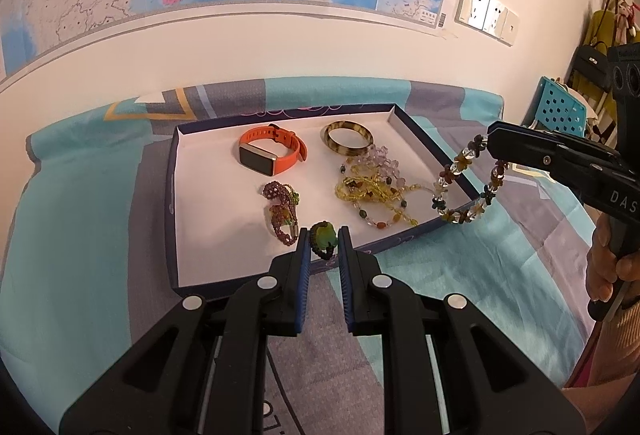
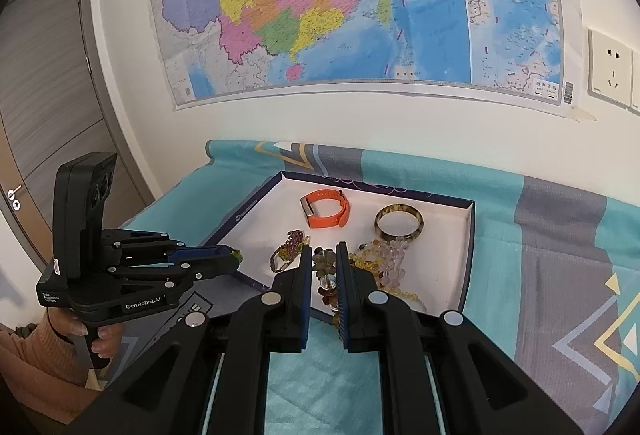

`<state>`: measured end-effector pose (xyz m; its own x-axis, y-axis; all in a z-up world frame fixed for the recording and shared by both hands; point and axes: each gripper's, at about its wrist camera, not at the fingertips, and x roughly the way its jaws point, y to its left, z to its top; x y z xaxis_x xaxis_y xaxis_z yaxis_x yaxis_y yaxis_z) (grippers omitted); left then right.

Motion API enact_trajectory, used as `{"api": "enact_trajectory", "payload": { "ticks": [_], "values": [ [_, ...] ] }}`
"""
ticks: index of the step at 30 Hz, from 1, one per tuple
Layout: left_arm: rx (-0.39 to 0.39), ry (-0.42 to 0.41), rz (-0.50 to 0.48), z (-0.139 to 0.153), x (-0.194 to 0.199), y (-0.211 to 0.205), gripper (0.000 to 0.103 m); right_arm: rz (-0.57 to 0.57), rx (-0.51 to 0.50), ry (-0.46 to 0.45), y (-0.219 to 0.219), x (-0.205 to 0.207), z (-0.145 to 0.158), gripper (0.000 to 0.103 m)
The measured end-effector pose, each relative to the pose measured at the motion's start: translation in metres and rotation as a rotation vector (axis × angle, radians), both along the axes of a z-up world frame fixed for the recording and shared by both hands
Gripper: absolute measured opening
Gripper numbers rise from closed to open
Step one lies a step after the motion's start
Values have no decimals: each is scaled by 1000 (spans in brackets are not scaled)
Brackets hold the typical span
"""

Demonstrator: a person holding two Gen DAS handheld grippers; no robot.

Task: Organize jewelry
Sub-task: 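Carry the amber bracelet over the tray with the right tool while the left tool carries the green ring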

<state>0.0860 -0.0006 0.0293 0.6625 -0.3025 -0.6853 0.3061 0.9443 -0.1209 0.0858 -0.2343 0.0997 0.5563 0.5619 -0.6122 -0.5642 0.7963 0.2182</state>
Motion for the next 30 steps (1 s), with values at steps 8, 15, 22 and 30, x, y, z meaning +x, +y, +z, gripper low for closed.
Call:
{"api": "enact_trajectory", "payload": {
  "ticks": [8, 15, 22, 30],
  "values": [
    [8, -2, 8, 1, 6, 0, 14, -3, 4, 7, -1, 8, -1, 10],
    [18, -6, 9, 2, 12, 0, 14, -8, 4, 9, 1, 14, -2, 10],
    [20, -10, 12, 3, 19, 1, 14, -5, 2, 9, 3, 20, -2, 10],
    [25, -9, 16, 2, 23, 1, 14, -7, 4, 17, 5, 26, -4, 10]
  ]
}}
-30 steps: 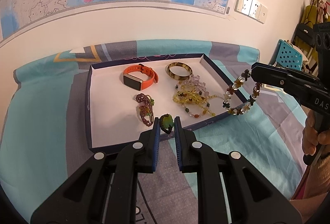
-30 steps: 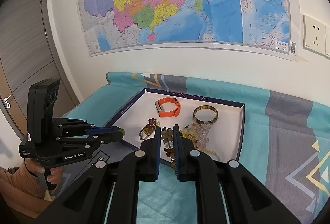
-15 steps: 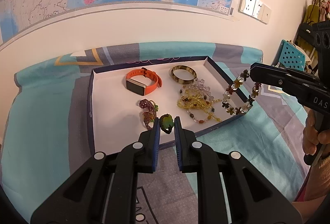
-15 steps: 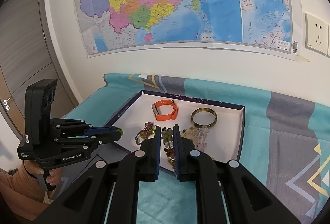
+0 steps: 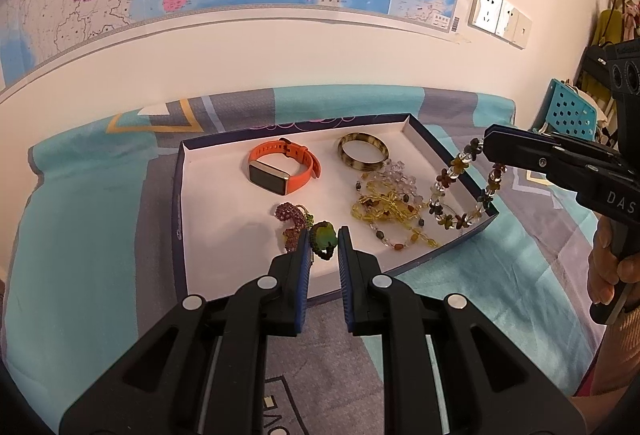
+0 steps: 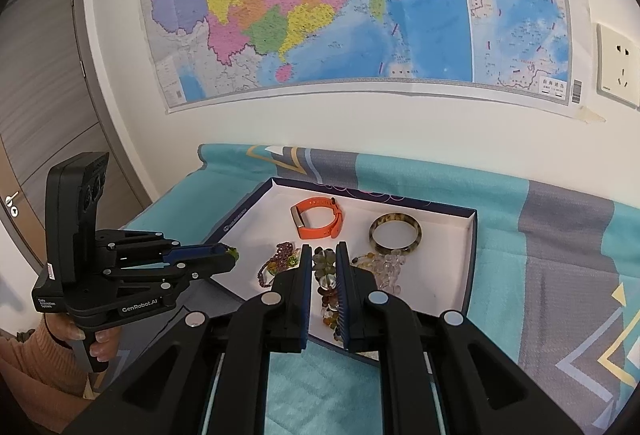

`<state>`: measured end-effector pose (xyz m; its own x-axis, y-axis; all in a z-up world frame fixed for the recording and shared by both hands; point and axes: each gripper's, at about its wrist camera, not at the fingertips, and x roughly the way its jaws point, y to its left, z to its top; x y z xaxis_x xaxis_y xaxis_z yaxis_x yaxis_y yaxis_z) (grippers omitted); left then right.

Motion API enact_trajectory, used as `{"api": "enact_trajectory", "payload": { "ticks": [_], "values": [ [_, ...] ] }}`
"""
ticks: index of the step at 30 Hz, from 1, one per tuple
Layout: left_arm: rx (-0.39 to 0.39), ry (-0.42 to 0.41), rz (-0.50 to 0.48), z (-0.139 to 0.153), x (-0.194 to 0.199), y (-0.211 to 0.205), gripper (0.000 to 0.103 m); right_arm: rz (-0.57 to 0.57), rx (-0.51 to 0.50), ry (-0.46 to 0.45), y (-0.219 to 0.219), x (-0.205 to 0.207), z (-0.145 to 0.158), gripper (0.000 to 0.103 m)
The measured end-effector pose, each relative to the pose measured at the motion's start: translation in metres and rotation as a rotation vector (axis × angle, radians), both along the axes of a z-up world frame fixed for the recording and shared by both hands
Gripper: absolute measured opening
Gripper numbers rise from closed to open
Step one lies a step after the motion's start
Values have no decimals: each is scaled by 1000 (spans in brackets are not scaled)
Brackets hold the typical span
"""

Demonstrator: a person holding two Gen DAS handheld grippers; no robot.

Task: Organize jewelry
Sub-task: 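Carry the amber bracelet over the tray with the right tool while the left tool carries the green ring, then lower the amber bracelet into the tray with the right tool while the left tool lowers the green ring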

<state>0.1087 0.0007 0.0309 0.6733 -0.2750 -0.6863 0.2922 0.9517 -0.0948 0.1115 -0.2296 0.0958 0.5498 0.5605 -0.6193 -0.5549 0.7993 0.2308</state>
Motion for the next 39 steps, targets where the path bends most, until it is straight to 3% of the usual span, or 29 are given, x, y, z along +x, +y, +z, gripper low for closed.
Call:
{"api": "enact_trajectory", "payload": {
  "ticks": [39],
  "values": [
    [25, 50, 31, -21, 26, -1, 14, 12, -14, 81, 10, 28, -27, 10]
  ]
}}
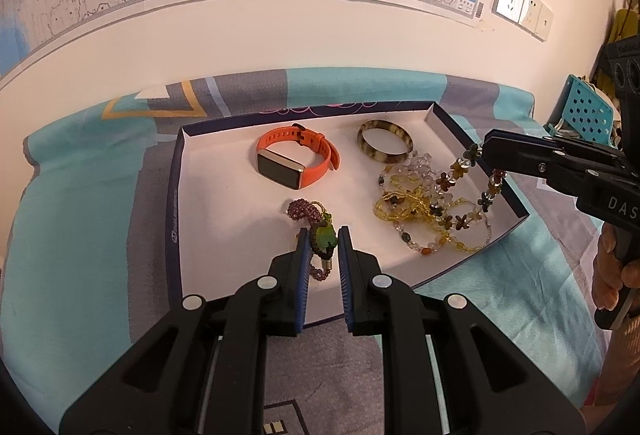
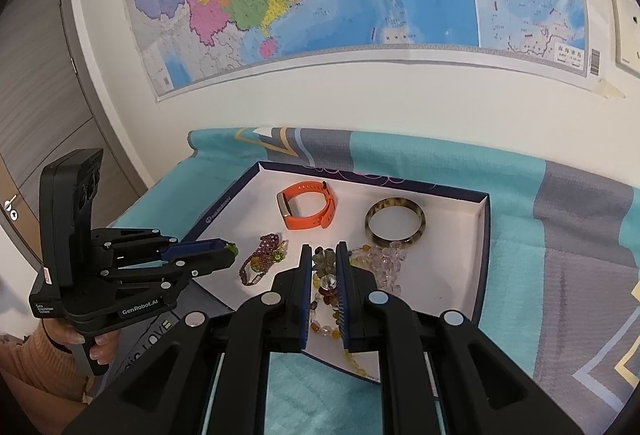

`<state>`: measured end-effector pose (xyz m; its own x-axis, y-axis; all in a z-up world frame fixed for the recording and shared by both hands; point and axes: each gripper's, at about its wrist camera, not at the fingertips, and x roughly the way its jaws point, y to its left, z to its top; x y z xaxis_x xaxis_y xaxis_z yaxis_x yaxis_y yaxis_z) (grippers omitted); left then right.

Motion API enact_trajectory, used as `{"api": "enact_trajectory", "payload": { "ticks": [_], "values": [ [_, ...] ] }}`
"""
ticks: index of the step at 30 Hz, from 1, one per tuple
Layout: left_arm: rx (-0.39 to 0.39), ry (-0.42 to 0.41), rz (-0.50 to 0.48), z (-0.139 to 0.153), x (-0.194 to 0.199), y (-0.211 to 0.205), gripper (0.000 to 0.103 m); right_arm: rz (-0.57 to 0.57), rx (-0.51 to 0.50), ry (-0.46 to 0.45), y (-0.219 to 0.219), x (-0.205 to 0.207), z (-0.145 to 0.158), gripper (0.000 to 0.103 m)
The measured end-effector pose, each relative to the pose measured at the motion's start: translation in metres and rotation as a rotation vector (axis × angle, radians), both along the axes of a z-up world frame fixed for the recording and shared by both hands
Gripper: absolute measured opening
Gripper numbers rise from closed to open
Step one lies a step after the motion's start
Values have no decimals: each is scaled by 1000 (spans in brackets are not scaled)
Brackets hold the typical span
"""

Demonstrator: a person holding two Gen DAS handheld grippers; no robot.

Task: Organize jewelry
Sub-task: 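Lower the amber bracelet into the tray with the right tool while the left tool lowers the green ring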

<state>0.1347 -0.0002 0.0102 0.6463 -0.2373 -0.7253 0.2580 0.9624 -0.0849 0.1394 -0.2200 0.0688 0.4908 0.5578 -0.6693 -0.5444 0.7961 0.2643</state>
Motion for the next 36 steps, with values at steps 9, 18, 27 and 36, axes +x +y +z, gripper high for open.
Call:
{"api": "enact_trajectory", "payload": {
  "ticks": [9, 18, 27, 36],
  "values": [
    [3, 15, 9, -7, 4, 0, 14, -3, -12, 27, 1, 8, -9, 10],
    [16, 34, 24, -15, 10, -1, 14, -33, -27, 50, 0, 23, -20, 10],
    [27, 55, 32, -23, 15, 0, 14, -55, -49, 72, 2, 34, -31, 10],
    [35, 64, 44, -28, 17, 1, 17, -91, -77, 104, 2, 45, -45, 11]
  ]
}}
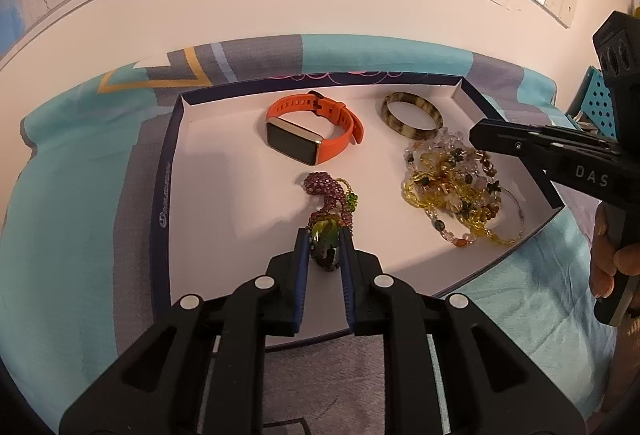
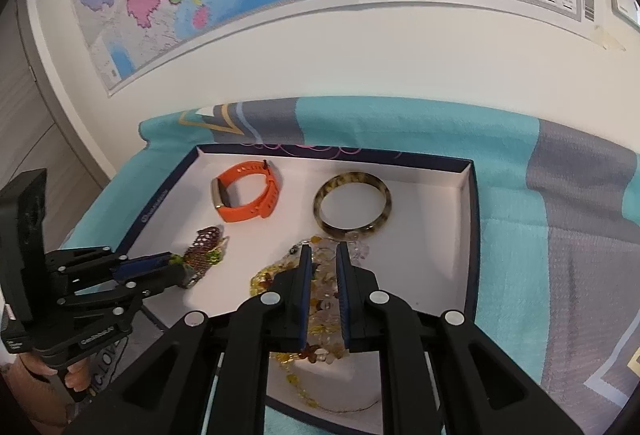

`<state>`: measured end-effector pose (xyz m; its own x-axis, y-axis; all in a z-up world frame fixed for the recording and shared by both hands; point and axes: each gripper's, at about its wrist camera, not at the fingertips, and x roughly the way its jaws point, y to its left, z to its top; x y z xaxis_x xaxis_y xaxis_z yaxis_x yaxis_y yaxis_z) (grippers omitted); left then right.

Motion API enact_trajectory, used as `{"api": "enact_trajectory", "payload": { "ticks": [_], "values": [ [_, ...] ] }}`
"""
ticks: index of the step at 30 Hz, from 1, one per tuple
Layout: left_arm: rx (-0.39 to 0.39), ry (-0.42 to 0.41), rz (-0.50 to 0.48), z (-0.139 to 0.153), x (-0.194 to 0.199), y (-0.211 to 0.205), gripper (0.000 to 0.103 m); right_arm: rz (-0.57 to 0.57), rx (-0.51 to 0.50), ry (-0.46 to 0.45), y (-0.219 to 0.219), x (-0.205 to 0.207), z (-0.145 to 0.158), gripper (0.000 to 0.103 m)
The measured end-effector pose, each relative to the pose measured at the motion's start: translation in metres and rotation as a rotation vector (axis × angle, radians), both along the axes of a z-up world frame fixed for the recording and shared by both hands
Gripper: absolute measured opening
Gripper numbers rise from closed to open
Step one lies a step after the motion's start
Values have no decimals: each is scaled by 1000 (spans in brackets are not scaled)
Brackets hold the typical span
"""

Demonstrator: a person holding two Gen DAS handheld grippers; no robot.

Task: Organize jewelry
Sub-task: 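Lower the amber bracelet into the tray with the right tool while the left tool lowers the green ring, then open both tools to release bracelet and ring, then withdraw from the tray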

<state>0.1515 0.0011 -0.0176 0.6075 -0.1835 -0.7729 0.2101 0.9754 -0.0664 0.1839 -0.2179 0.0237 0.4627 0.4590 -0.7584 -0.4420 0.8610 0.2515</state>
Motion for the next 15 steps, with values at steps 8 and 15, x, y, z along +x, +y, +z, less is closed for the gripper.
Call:
{"api": "enact_trajectory", "payload": {
  "ticks": [8, 15],
  "values": [
    [1, -19, 2, 3, -5, 0, 31, -25, -5, 9, -6, -1, -3, 32],
    [2, -64, 14, 15, -16, 2, 56, -25, 10, -22, -11, -19, 8, 58]
  ]
}}
